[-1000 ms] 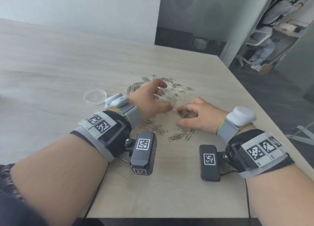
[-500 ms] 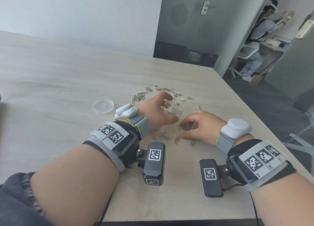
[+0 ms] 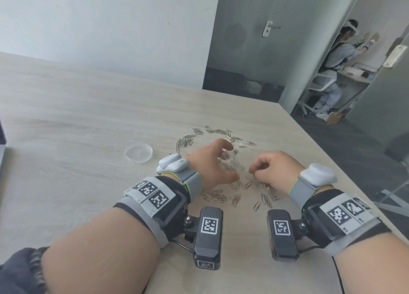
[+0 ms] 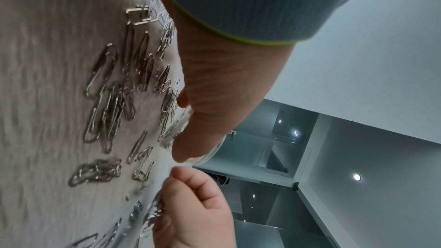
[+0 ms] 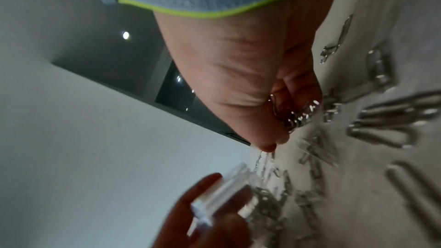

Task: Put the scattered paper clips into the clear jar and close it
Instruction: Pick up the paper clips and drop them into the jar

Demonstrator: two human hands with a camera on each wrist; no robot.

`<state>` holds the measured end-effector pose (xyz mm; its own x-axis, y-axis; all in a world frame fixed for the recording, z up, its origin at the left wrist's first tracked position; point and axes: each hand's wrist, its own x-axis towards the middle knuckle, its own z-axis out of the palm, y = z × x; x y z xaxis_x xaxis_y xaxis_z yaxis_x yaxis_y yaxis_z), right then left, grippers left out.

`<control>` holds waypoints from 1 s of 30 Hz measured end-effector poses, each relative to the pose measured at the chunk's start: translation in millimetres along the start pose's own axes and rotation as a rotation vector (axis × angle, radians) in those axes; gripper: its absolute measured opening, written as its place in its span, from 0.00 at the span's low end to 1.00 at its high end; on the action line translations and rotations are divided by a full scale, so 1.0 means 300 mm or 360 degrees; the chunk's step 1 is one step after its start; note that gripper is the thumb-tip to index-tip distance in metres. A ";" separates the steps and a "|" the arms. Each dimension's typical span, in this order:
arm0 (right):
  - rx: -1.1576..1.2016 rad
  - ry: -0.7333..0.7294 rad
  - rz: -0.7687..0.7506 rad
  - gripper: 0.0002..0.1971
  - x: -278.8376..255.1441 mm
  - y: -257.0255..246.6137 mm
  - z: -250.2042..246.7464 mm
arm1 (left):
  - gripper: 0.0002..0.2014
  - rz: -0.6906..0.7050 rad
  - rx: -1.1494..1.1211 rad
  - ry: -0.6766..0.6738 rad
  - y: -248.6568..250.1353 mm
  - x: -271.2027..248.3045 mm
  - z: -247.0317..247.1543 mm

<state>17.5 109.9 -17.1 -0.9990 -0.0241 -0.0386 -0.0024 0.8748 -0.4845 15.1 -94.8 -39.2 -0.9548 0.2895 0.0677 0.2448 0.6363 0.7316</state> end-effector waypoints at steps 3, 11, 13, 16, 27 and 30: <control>0.0310 0.0129 -0.0031 0.08 0.018 -0.015 -0.024 | 0.34 0.0009 -0.0019 -0.0026 0.002 -0.002 0.012; 0.0638 0.0174 -0.0323 0.06 0.027 -0.123 0.006 | 0.38 -0.0007 -0.0162 -0.0021 0.011 0.001 0.037; 0.0632 0.0197 -0.0348 0.06 0.024 -0.126 0.013 | 0.37 -0.0014 -0.0200 -0.0017 0.010 0.005 0.039; 0.0612 0.0214 -0.0384 0.06 0.018 -0.123 0.015 | 0.37 -0.0019 -0.0181 -0.0004 0.011 0.006 0.035; 0.0594 0.0276 -0.0333 0.03 -0.012 -0.068 -0.040 | 0.31 0.0009 -0.0147 0.0043 0.007 0.006 0.035; 0.0151 0.0328 -0.0134 0.04 -0.001 0.014 -0.070 | 0.31 0.0004 -0.0140 0.0087 0.009 0.005 0.031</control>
<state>16.9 123.8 -0.9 -0.9837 0.0128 0.1795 -0.0912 0.8242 -0.5589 15.9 -86.1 -43.4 -0.9626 0.2498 0.1049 0.2337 0.5697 0.7879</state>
